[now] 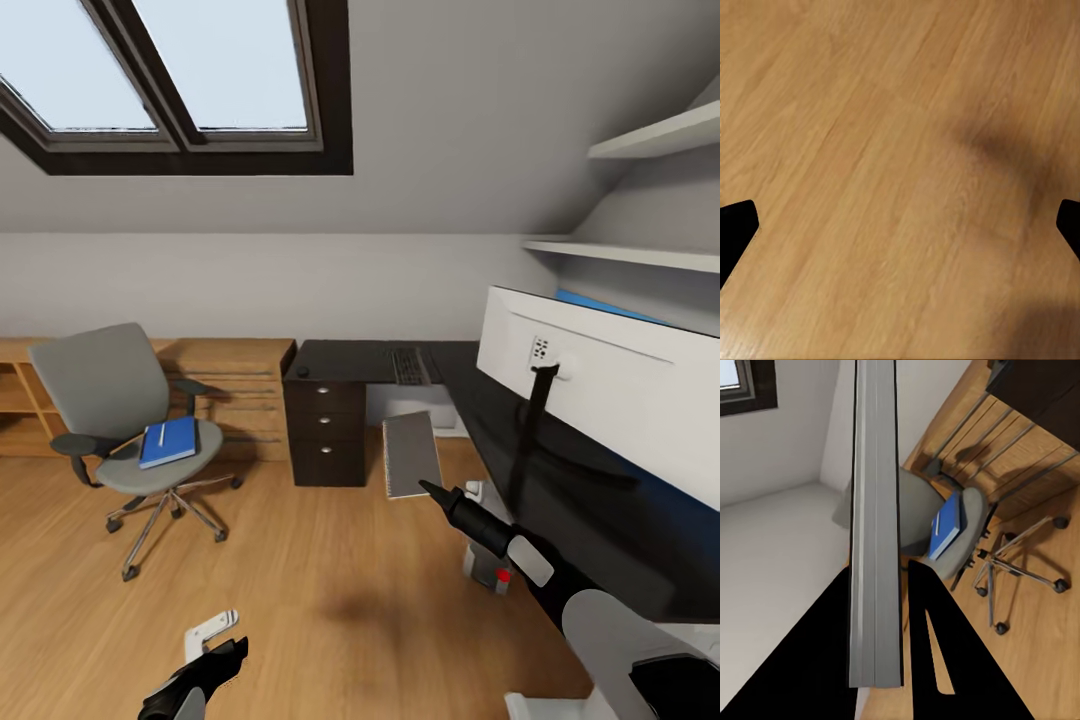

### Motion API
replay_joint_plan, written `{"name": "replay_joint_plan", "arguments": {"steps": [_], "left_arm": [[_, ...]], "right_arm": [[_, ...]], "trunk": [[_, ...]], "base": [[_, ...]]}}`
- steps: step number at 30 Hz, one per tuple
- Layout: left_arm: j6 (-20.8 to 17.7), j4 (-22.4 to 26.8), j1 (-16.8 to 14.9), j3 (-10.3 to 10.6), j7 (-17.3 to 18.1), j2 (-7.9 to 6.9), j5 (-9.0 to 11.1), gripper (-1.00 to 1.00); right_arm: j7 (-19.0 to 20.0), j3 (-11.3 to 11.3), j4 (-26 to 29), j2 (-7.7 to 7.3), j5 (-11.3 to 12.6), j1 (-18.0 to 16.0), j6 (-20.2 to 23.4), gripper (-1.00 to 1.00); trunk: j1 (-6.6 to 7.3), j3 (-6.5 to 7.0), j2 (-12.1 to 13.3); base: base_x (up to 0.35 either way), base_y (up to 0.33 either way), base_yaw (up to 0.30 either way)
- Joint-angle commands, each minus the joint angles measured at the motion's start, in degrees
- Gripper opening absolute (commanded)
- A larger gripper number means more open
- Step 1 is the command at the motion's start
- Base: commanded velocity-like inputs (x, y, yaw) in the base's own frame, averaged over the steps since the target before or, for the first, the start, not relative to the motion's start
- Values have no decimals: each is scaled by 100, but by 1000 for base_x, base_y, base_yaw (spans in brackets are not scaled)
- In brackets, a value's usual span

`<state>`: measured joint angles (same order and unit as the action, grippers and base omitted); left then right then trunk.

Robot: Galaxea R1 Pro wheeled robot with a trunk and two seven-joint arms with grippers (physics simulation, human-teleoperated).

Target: In the bedroom, organize the workspace by keeping the computer under the desk, ensuring the monitor is on the desk, placing the keyboard on the desk next to the monitor, placing the mouse on the desk next to the keyboard, moving the folder from the swivel chair onto the desk next to the mouse, stacking the notebook on top of the folder with the pen on top of the notebook, and positioning the swivel chair next to the desk.

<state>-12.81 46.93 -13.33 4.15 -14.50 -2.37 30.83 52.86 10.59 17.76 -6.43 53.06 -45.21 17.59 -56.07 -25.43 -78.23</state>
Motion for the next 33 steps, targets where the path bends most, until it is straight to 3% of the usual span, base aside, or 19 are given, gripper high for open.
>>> {"name": "replay_joint_plan", "arguments": {"steps": [1, 14, 33], "left_arm": [[-11, 9, -3, 33, -53, -9, 55, 100], [-11, 9, -3, 35, -58, -9, 55, 100], [-11, 9, -3, 42, -62, -8, 50, 100]], "right_arm": [[14, 22, -1, -4, 73, -6, 60, -100], [11, 38, 7, 5, 3, 17, 62, -100], [31, 31, 8, 45, -32, 30, 72, -100]], "trunk": [[-3, -6, -4], [-3, -4, -4], [-3, -4, -4]], "base": [[229, 252, -4], [253, 233, -1], [298, 130, 0]]}}
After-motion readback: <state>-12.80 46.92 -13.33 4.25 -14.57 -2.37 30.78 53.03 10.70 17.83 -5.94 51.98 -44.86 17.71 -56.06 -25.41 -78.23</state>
